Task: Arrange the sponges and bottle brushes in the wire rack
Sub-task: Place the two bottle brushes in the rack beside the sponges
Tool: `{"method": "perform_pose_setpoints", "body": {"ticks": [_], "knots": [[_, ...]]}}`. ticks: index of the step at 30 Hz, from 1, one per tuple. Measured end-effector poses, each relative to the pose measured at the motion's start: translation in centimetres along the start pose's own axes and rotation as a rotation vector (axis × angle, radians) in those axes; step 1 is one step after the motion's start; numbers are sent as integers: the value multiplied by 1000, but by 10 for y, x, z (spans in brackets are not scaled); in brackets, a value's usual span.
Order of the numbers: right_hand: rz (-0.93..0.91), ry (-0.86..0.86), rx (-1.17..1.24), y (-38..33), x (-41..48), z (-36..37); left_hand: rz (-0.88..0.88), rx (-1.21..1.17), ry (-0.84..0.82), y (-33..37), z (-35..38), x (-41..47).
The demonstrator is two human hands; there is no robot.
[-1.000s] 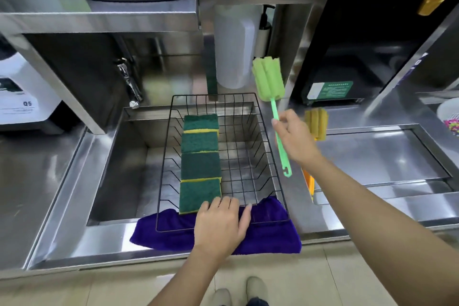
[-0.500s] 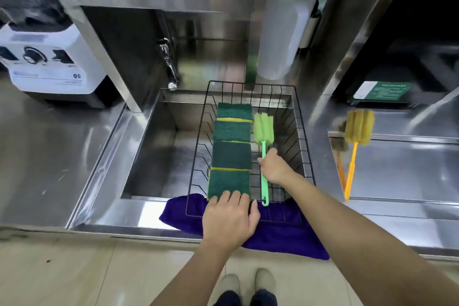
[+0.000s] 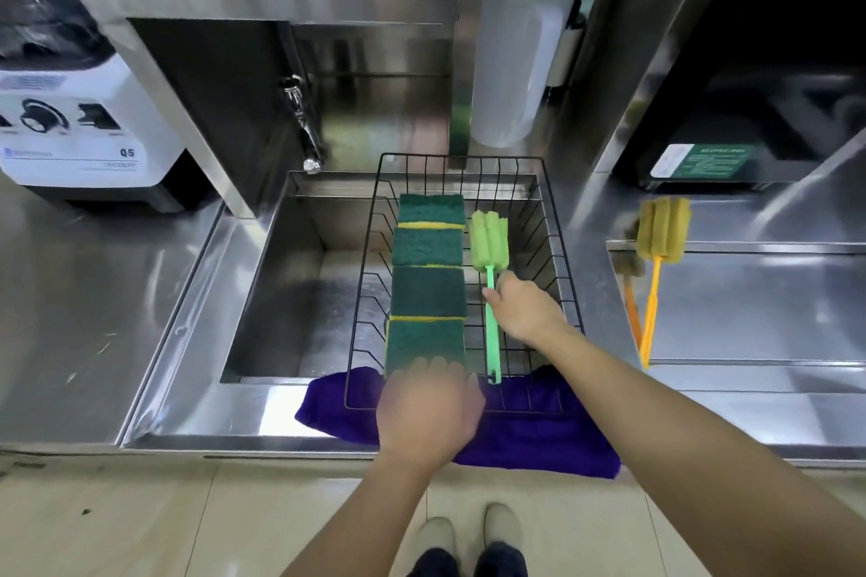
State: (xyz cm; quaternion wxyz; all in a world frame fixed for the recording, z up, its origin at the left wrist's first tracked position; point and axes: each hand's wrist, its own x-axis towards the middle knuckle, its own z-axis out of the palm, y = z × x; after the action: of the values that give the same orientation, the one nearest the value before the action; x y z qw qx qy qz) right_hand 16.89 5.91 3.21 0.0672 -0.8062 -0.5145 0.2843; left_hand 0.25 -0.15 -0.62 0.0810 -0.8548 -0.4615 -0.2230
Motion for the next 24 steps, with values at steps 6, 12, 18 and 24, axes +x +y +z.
{"method": "perform_pose_setpoints", "body": {"ticks": [6, 12, 18, 24], "knots": [[-214, 149, 122, 10, -20, -42, -5, -30, -90, 12, -7, 7], [61, 453, 49, 56, -23, -66, 122, -64, -116, 60, -2, 15], [347, 487, 114, 117, -27, -68, 220, -40, 35, 60, 12, 11], [518, 288, 141, 145, -25, -53, 232, -71, 63, 60, 14, 9]]}}
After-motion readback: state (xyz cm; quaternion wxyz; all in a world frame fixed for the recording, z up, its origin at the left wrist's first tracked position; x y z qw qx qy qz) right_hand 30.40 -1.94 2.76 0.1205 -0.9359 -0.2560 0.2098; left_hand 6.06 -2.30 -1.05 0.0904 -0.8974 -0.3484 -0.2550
